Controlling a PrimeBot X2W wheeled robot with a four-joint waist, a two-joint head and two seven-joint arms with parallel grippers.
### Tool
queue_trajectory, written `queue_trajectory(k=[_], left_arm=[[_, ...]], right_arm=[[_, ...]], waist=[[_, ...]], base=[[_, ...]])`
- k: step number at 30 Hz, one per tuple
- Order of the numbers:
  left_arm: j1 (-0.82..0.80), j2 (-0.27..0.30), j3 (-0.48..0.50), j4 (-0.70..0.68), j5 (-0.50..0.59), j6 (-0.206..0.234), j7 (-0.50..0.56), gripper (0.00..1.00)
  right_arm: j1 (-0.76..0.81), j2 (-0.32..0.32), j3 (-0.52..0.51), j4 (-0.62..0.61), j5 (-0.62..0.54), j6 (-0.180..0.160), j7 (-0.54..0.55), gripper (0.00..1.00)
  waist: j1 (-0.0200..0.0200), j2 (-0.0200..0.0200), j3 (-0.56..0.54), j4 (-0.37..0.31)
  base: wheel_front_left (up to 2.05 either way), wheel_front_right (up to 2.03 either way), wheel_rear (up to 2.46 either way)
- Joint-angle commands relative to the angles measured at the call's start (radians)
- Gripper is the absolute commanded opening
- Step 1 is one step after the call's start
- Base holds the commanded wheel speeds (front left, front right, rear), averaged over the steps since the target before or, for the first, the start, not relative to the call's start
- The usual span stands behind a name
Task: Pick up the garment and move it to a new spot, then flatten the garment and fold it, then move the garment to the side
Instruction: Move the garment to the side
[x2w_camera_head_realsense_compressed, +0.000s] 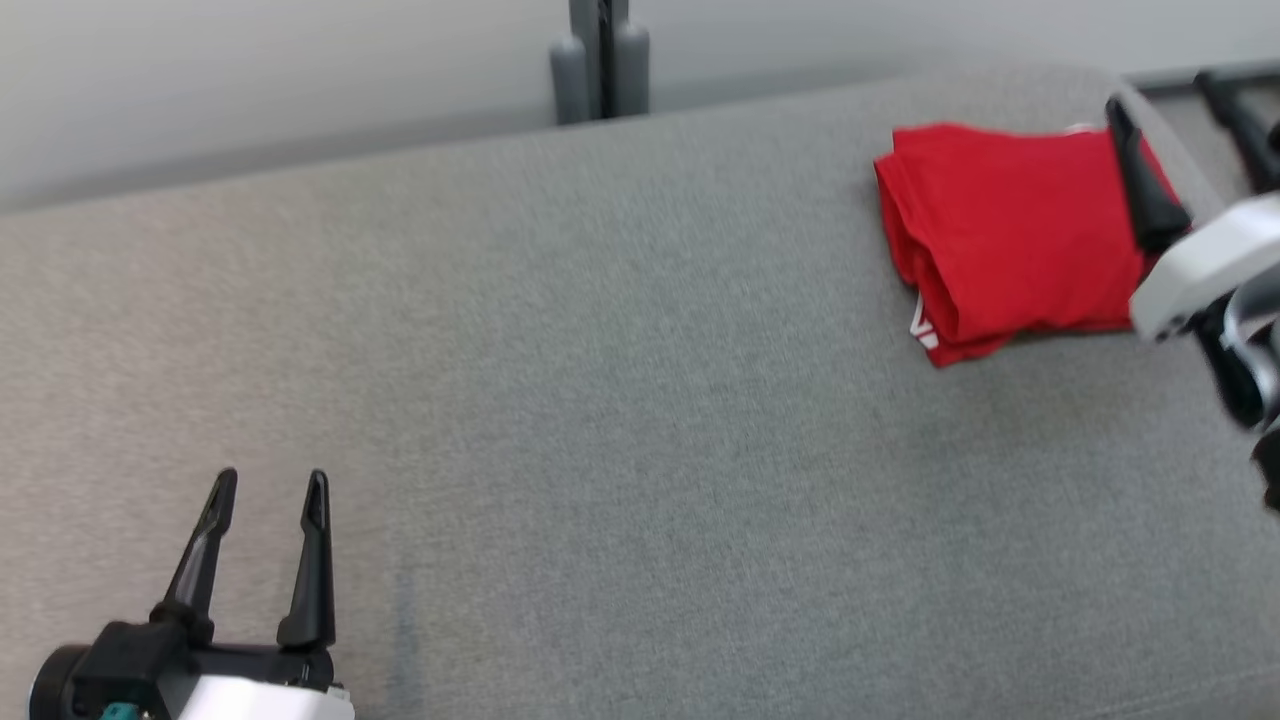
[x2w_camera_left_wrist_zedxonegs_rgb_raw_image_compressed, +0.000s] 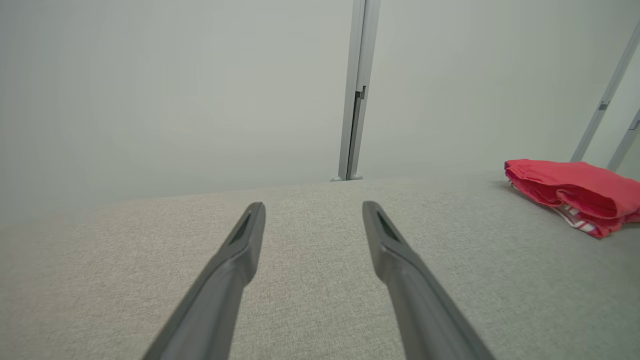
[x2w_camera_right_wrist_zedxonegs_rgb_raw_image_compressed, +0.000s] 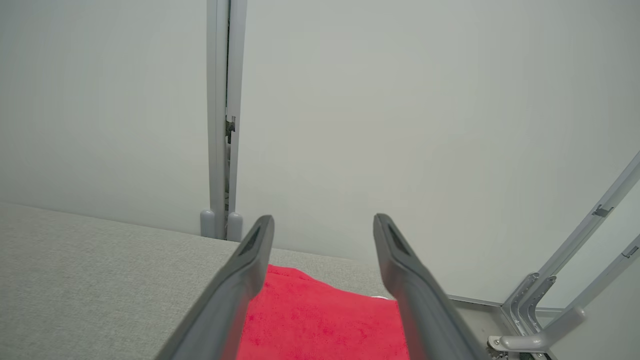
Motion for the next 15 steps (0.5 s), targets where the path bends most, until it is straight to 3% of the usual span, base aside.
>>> queue_trajectory(k=[1,15], left_arm=[[0.025,-0.003,0.006,0.015,-0.008,0.001,-0.006,1.00],[0.074,-0.001,0.025,0.078,-0.024,0.005,-0.012,1.00]], right_arm=[[0.086,0.018,-0.046,-0.052,-0.017,0.000,-0.004,1.00],[0.558,0.167,-0.259,-0.333,-0.094,0.000,-0.005,1.00]], waist=[[0.0000,0.0000,-0.113,0.052],[0.0000,0.0000,-0.268,0.161]], base=[[0.00,0.00,0.00],[0.00,0.00,0.00]])
